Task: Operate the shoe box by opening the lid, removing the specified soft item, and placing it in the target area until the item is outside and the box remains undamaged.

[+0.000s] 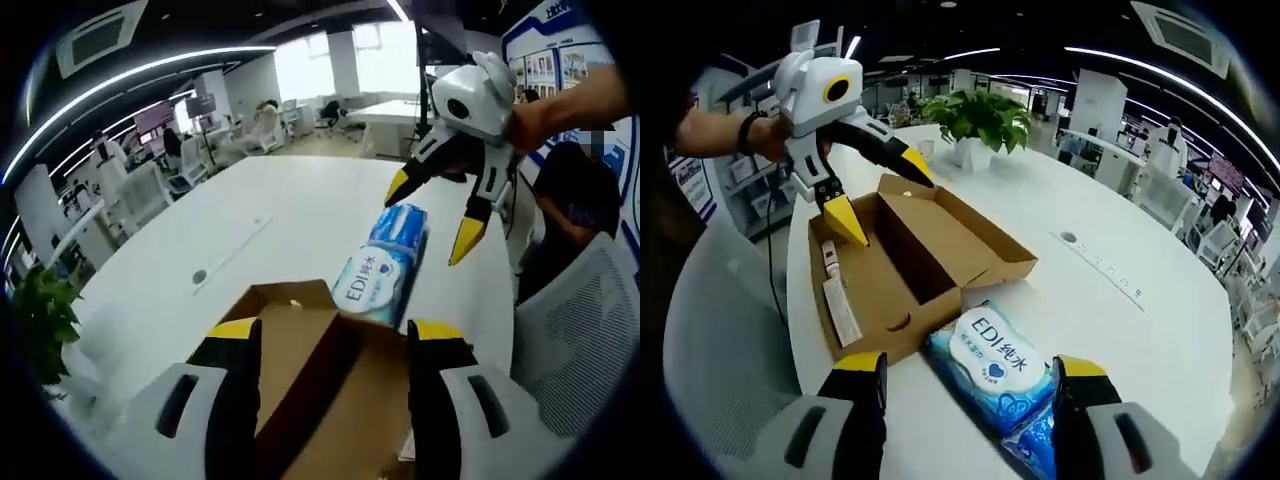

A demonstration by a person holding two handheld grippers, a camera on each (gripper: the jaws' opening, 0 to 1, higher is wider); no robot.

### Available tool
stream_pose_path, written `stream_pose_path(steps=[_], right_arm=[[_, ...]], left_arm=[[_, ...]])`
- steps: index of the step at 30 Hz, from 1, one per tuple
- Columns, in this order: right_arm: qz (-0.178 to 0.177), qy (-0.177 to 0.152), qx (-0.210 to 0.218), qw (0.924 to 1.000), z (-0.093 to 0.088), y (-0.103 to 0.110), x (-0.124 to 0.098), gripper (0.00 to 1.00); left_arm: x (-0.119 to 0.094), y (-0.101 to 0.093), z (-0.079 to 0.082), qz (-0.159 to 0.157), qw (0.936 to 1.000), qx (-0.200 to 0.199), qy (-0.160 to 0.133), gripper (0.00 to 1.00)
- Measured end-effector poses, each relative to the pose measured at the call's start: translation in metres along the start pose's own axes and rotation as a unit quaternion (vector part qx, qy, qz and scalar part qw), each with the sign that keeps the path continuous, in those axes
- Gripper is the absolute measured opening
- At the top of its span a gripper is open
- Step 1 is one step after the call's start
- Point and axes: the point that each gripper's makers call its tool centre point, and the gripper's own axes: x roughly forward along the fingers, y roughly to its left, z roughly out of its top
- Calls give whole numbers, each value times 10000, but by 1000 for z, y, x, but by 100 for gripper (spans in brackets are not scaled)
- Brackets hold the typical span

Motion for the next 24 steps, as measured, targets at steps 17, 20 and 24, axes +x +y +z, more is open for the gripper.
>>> stream_pose_path(steps=[17, 20, 24], right_arm=[[-141, -442, 749, 9961, 13, 26, -3, 64], [-141, -457, 786, 9958, 12, 30, -1, 65], [-77, -464, 838, 9954, 10, 42, 2, 65]], left_arm=[[-53, 16, -39, 342, 9977, -572, -117, 59], [-63, 18, -44, 409, 9970, -643, -165, 59], [-77, 25, -50, 518, 9954, -778, -228, 59]])
